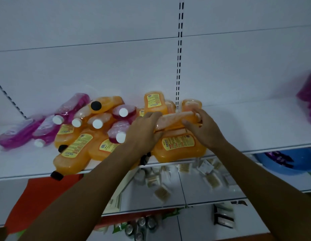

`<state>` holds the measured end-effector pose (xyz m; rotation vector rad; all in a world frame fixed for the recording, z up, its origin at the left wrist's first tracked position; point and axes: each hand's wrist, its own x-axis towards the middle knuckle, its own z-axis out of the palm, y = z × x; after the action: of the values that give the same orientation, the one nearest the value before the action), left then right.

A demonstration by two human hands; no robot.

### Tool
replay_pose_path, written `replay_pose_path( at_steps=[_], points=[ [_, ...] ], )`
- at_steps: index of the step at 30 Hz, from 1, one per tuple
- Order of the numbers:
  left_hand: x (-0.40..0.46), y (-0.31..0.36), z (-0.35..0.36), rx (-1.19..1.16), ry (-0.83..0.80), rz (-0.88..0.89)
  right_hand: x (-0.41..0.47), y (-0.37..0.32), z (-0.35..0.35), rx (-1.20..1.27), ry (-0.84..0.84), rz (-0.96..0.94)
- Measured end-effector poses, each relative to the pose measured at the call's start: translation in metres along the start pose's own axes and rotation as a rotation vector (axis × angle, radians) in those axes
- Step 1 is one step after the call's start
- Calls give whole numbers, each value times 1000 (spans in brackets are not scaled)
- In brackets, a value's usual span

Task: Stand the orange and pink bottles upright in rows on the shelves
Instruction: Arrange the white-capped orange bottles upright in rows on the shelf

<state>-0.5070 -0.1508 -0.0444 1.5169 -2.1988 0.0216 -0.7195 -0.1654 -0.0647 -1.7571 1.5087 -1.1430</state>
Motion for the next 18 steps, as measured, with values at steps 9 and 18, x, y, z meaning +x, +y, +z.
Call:
replay_pose_path(
  at_steps=[9,18],
  points=[
    [-29,-1,-27,-164,313,-96,-42,-19,38,83,109,-202],
    [-112,-48,-93,-558,475,-323,-29,-112,116,514,-128,-354]
  ],
)
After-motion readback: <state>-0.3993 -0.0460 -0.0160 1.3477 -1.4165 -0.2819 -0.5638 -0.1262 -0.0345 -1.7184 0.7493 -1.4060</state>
